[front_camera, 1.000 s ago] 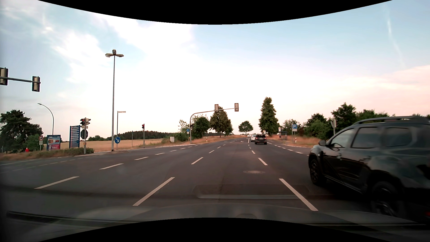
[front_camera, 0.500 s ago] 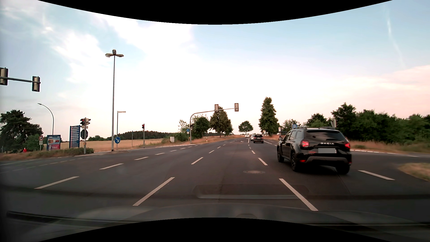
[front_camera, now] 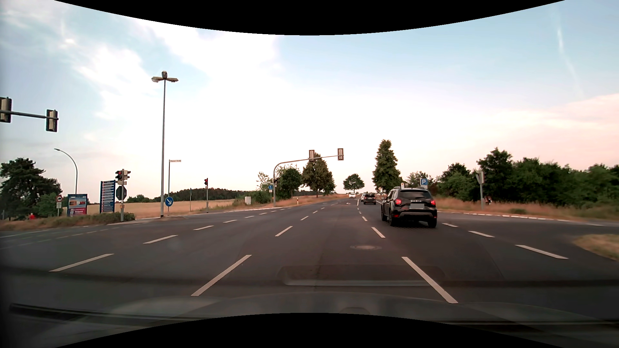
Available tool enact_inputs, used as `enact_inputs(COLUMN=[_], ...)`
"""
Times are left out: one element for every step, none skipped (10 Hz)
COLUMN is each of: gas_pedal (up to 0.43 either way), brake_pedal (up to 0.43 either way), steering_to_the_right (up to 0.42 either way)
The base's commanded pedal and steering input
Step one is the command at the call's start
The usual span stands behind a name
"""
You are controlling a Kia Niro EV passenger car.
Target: Follow the waypoints while adhering to traffic rules and regulations
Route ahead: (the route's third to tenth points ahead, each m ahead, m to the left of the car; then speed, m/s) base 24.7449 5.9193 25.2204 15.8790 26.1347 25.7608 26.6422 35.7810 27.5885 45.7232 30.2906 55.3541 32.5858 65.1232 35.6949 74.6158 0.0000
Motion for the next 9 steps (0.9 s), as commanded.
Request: enact_inputs(gas_pedal=[0.000,0.000,0.000,0.000,0.000,0.000,0.000,0.000,0.000], brake_pedal=[0.366,0.366,0.366,0.366,0.366,0.366,0.366,0.366,0.366], steering_to_the_right=[-0.001,-0.001,-0.001,-0.001,-0.001,-0.001,-0.001,-0.001,-0.001])
